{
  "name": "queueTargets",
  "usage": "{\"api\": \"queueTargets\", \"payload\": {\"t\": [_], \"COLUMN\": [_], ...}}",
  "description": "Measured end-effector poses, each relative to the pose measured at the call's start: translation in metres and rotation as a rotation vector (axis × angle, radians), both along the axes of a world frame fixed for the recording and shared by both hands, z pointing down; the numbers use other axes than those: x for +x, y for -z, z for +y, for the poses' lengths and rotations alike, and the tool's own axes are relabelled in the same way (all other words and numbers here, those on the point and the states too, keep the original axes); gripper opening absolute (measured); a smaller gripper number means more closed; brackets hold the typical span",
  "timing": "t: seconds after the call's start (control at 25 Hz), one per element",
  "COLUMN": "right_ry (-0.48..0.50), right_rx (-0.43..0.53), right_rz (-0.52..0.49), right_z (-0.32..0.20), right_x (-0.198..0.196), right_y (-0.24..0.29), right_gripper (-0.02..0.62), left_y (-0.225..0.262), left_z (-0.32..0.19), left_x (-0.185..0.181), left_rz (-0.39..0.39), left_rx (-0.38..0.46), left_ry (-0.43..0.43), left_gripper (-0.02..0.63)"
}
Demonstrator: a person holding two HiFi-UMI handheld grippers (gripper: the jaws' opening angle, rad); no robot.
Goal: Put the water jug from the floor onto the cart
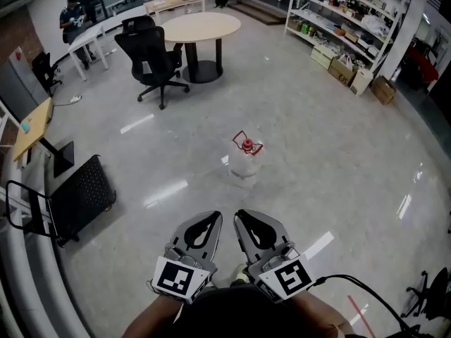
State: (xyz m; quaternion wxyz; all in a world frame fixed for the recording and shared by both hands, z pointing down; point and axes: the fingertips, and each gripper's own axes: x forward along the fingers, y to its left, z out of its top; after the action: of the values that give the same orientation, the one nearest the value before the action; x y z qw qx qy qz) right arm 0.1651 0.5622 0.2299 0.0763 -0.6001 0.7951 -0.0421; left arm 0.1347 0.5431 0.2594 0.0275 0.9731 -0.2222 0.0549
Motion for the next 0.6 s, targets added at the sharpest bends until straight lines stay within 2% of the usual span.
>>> {"api": "queueTargets", "payload": {"t": [0.24, 0.36, 0.6], "right_ry": [-0.047, -0.081, -0.136], "right_rx": [-0.005, -0.055, -0.069], "right_rz": [-0.021, -0.055, -0.055], "right_z": [0.001, -0.012, -0.057], "right_x": [0.067, 0.097, 0.143], "right_y": [-0.018, -0.033, -0.043], "right_gripper": [0.005, 0.005, 0.005], "left_y": [-0.014, -0.024, -0.032], "left_z": [-0.011, -0.026, -0.076], "left_x": [0.054, 0.076, 0.121], "left_rz": [-0.015, -0.039, -0.047], "left_rx": [-0.022, -0.044, -0.051], "left_ry": [0.026, 0.024, -0.021], "left_gripper": [0.005, 0.005, 0.005]}}
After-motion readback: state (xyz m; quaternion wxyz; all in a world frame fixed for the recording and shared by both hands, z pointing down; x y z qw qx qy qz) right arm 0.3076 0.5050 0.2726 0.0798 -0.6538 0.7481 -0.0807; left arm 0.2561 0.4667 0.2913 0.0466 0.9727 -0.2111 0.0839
